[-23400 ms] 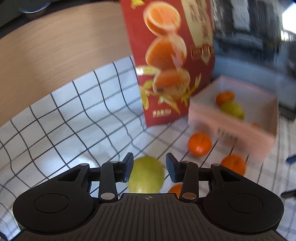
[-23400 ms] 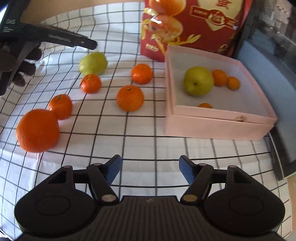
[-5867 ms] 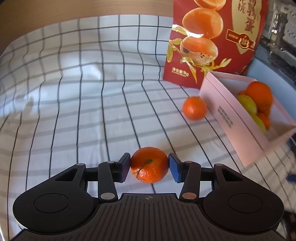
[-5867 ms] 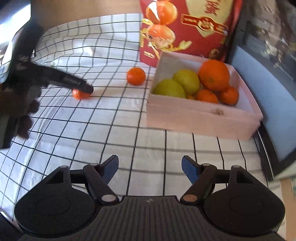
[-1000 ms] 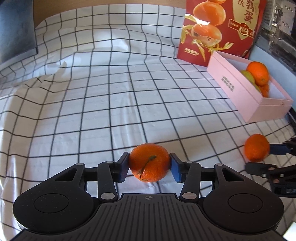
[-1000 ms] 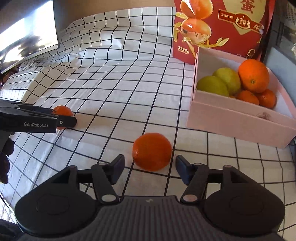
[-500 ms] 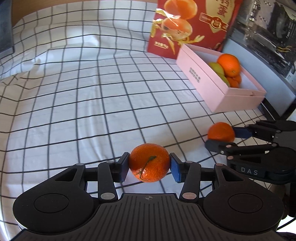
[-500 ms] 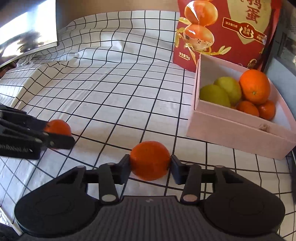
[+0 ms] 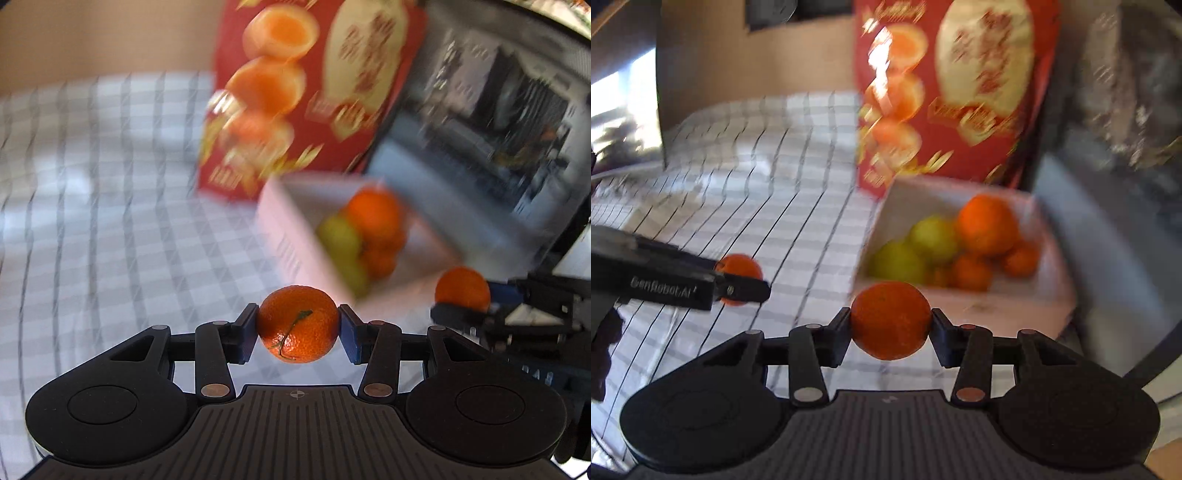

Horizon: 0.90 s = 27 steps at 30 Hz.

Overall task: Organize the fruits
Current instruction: 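Carry both mandarins over the pink box and open the left tool, then release the mandarin into the pink box from the right tool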

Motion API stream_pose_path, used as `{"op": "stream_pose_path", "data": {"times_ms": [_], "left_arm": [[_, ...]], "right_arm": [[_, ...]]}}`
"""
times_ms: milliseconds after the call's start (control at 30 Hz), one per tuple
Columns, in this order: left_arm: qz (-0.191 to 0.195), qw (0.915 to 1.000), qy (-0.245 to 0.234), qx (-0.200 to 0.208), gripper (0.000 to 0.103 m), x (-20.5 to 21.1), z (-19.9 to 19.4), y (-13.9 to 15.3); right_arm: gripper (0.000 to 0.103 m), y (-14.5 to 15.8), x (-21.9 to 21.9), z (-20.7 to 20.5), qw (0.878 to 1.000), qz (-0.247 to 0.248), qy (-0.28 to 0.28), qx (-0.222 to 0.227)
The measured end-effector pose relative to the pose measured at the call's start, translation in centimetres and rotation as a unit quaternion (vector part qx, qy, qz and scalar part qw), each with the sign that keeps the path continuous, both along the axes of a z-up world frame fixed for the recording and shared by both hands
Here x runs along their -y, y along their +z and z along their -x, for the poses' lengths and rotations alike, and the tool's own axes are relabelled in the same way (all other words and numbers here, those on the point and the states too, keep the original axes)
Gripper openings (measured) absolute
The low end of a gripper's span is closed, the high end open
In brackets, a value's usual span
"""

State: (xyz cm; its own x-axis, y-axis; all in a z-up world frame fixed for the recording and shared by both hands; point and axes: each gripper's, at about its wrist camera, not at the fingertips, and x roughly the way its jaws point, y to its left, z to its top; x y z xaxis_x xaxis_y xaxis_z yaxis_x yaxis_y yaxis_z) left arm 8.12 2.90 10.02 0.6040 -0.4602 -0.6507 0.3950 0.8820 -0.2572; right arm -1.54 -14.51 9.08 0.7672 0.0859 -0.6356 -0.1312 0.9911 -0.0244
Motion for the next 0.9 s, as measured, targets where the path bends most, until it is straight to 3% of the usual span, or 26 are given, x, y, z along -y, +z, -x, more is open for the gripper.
{"op": "stream_pose_path", "data": {"times_ms": [167, 267, 400, 533, 667, 900], "left_arm": [[0.014, 0.999, -0.01, 0.042, 0.051, 4.1, -3.7, 3.4], [0.023, 0.9988, -0.003, 0.044, 0.051, 6.1, -6.2, 4.0], [0.042, 0.999, 0.011, 0.015, 0.052, 8.6, -10.3, 3.2], [0.012, 0.9993, 0.018, -0.029, 0.051, 10.5, -13.4, 0.6], [0.024, 0.9994, 0.025, -0.007, 0.051, 10.1, -13.0, 0.0], [0.05, 0.9977, 0.024, 0.04, 0.051, 7.5, -9.9, 3.0]], "right_arm": [[0.044, 3.5, 3.4, -0.9, 0.998, 0.023, -0.031, 0.05], [0.044, 4.6, 5.4, -0.9, 0.997, 0.018, -0.043, 0.068], [0.044, 4.1, 7.0, -1.0, 0.996, 0.007, -0.051, 0.067], [0.044, 2.9, 7.4, -1.7, 0.997, -0.002, -0.047, 0.055], [0.044, 2.3, 7.8, -2.6, 0.998, -0.009, -0.047, 0.045], [0.044, 2.3, 8.6, -3.9, 0.998, -0.017, -0.048, 0.043]]}}
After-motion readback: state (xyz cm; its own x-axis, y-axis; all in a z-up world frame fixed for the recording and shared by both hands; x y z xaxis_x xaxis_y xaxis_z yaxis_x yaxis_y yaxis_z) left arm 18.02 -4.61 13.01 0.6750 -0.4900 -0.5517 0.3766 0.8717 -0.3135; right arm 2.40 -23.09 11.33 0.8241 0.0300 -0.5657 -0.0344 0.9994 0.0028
